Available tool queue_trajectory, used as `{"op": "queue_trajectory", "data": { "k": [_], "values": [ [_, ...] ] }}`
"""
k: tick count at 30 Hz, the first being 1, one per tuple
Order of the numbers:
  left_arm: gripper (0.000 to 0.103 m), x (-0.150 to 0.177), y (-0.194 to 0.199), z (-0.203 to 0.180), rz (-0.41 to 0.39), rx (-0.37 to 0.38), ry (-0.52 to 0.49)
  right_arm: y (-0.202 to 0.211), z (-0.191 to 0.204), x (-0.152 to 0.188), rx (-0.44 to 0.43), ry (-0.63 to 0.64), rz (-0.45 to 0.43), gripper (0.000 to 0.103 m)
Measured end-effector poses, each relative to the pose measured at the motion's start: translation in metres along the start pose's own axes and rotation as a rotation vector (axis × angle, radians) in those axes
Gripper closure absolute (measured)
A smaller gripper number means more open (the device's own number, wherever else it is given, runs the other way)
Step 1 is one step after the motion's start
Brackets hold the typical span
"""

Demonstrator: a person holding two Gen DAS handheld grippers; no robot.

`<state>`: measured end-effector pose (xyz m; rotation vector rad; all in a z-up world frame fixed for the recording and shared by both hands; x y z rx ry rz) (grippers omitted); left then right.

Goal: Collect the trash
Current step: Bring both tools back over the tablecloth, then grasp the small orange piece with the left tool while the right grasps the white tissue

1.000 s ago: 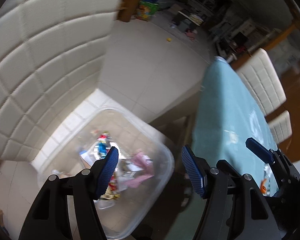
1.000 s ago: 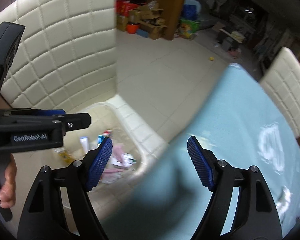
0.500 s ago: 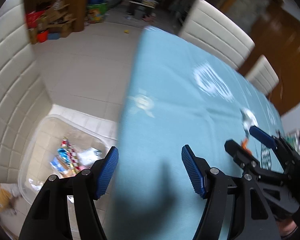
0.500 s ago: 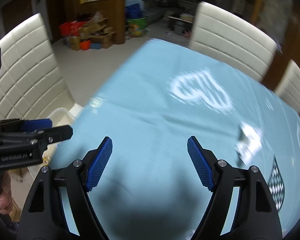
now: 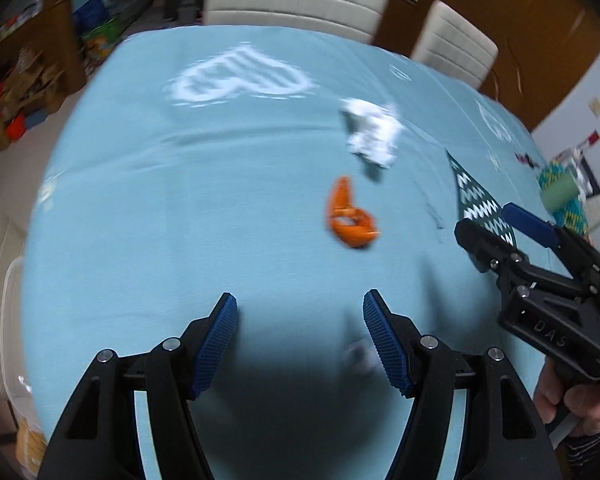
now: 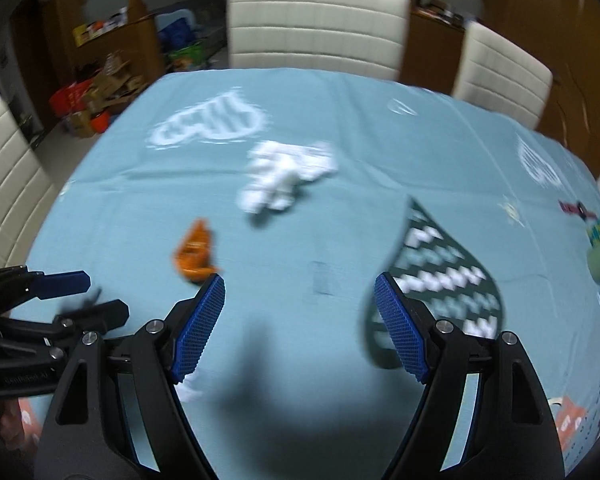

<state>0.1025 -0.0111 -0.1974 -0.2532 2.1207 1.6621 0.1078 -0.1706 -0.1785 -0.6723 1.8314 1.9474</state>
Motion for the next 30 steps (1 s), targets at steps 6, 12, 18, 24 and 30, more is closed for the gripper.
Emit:
{"op": "queue_trajectory", "data": {
  "k": [6, 12, 18, 24, 30],
  "values": [
    [0.039, -0.023, -0.026, -0.021, 0.041, -0.049, 0.006, -0.009, -0.032, -0.009, -0.015, -0.019, 0.002, 0.026],
    [0.039, -0.04, -0.039, -0.025, 0.047, -0.104, -0.009, -0.027, -0.033, -0.025, -0.04, -0.003, 0.007, 0.026],
    [0.039, -0.052, -0.047, -0.028, 0.03, -0.142, -0.063, -0.045, -0.024, -0.043, -0.057, 0.021, 0.007, 0.025],
    [0.071, -0.061, -0.046, -0.019, 0.007, -0.145, -0.077, -0.058, -0.015, -0.058, -0.073, 0.03, 0.006, 0.025],
    [0.086, -0.07, -0.041, 0.008, -0.019, -0.164, -0.019, -0.069, 0.001, -0.071, -0.093, 0.048, 0.008, 0.025]
  ]
}}
Point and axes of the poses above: each gripper's, at about its wrist camera, not at the fingertips, and y roughly against the way its jaws point, z to its left, x to its underside, the point moved 2 cm from there along -y, roughly the way its jaws point, and after that the axes turned 5 degrees about -y, right-handed, at the moved point
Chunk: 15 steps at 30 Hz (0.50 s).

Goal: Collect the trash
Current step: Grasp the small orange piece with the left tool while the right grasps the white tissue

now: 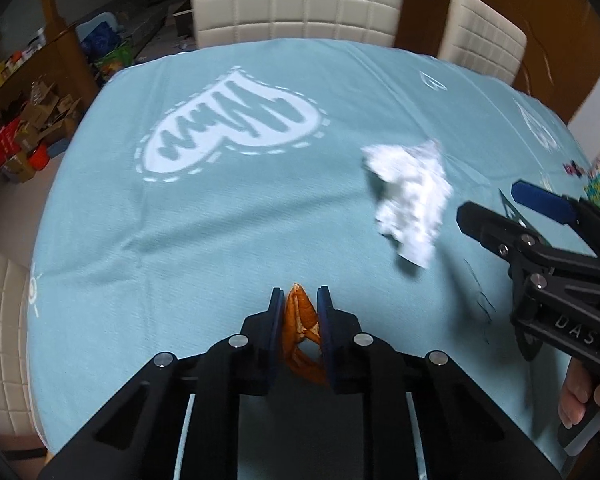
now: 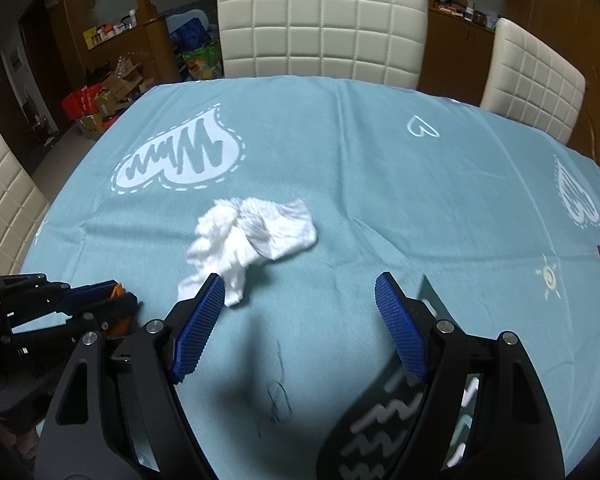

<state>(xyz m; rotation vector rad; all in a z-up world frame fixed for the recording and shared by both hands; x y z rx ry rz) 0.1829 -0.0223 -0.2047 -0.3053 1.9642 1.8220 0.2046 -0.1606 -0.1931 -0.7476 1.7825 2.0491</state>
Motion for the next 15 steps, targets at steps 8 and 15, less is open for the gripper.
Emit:
{"op": "queue_trajectory", "data": {
  "k": [8, 15],
  "values": [
    [0.087, -0.004, 0.009, 0.038, -0.027, -0.019, 0.077, -0.016, 0.026, -0.014, -0.023, 0.024, 0.006, 0.025],
    [0.087, 0.002, 0.006, 0.045, -0.016, -0.009, 0.101, -0.037, 0.036, -0.005, -0.011, 0.039, 0.092, 0.073]
  ]
}}
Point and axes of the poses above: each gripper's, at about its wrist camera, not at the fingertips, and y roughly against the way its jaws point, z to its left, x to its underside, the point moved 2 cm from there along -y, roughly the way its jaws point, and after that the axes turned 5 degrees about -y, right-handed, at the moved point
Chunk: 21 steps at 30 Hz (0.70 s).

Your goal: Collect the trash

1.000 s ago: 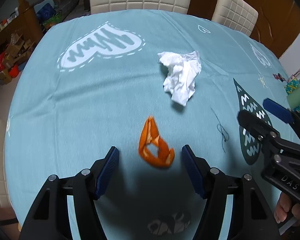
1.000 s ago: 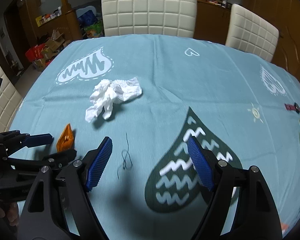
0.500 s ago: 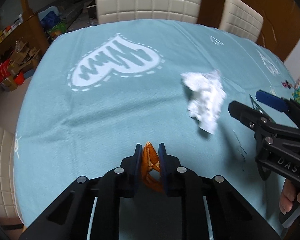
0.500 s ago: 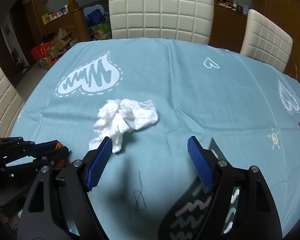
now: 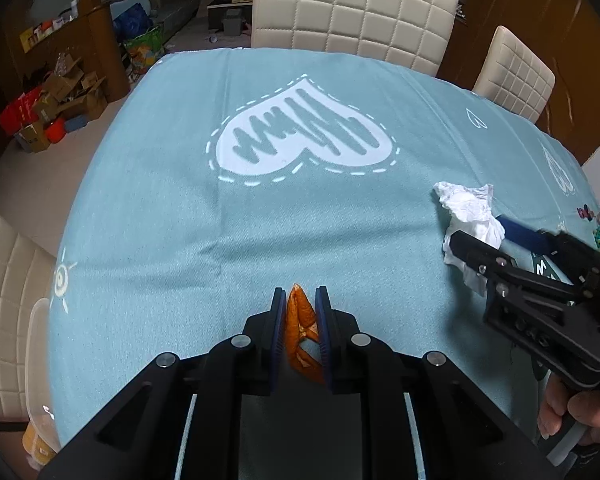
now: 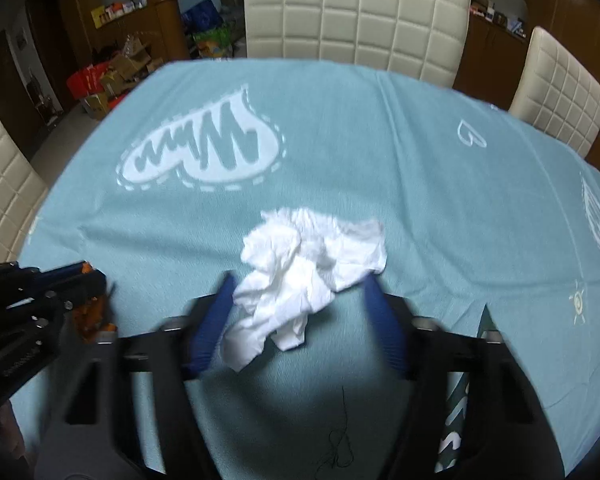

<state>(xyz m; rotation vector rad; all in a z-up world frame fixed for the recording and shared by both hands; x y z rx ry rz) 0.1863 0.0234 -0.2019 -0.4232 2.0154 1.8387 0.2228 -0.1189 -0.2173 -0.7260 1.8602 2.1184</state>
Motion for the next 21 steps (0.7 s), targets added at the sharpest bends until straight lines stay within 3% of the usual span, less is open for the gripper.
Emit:
{"op": "queue_trajectory", "data": {
  "k": [6, 21],
  "values": [
    [0.087, 0.005, 0.003, -0.008, 0.003, 0.029, -0.014, 0.015, 0.002, 0.016, -0.002, 0.05, -0.021, 0.084],
    [0.087, 0.031, 0.035, -0.059, -0.022, 0.076, -0.121, 0.071, -0.007, 0.068, 0.004, 0.026, -0.034, 0.084]
  ]
}}
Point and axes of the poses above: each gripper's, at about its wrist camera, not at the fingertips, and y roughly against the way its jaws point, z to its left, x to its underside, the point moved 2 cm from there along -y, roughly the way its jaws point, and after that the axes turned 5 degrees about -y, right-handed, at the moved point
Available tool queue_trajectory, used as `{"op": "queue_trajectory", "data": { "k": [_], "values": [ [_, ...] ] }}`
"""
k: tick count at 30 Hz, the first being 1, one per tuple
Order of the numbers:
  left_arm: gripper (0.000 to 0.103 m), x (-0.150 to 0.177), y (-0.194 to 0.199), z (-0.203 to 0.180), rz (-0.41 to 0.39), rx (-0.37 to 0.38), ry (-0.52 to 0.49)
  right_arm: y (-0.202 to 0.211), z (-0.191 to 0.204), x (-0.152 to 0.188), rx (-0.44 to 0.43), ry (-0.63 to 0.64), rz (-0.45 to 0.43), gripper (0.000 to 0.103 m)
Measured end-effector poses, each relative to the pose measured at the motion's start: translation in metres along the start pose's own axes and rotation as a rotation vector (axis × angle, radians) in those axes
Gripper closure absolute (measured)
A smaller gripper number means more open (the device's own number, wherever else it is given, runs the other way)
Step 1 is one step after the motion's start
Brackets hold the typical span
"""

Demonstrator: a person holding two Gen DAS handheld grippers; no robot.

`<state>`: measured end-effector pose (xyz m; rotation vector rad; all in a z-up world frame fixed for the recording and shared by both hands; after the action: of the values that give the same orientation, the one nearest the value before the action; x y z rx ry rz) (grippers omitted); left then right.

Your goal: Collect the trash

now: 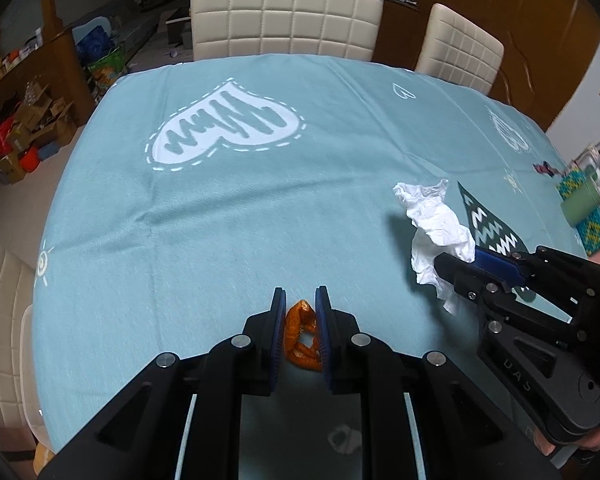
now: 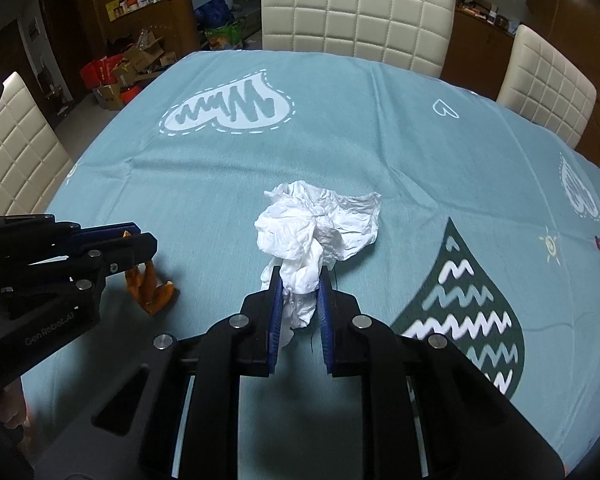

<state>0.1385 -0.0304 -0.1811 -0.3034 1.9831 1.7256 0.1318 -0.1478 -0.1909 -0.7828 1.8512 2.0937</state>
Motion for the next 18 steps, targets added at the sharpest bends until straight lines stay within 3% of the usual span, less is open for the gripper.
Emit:
{"op": "queue_trajectory", "data": {
  "k": [12, 18],
  "values": [
    [0.087, 0.016, 0.01, -0.005, -0.021, 0.068, 0.034, 0.019, 0.008, 0.016, 0.028, 0.007, -0.016, 0.084],
    [0.087, 0.022, 0.017, 0.003, -0.032, 0.064, 0.036, 0.021, 0.02, 0.015, 0.027, 0.019, -0.019, 0.084]
  ]
}}
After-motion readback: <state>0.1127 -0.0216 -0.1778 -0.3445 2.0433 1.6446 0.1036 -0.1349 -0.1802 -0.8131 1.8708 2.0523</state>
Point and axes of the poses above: each gripper's, at about its wrist camera, not at the fingertips, and y roughly against the way its jaws point, z to its left, x to its underside, the point moved 2 cm from there along -y, roughly the way its jaws point, and after that the axes turned 5 degrees about -y, right-handed, at the moved point
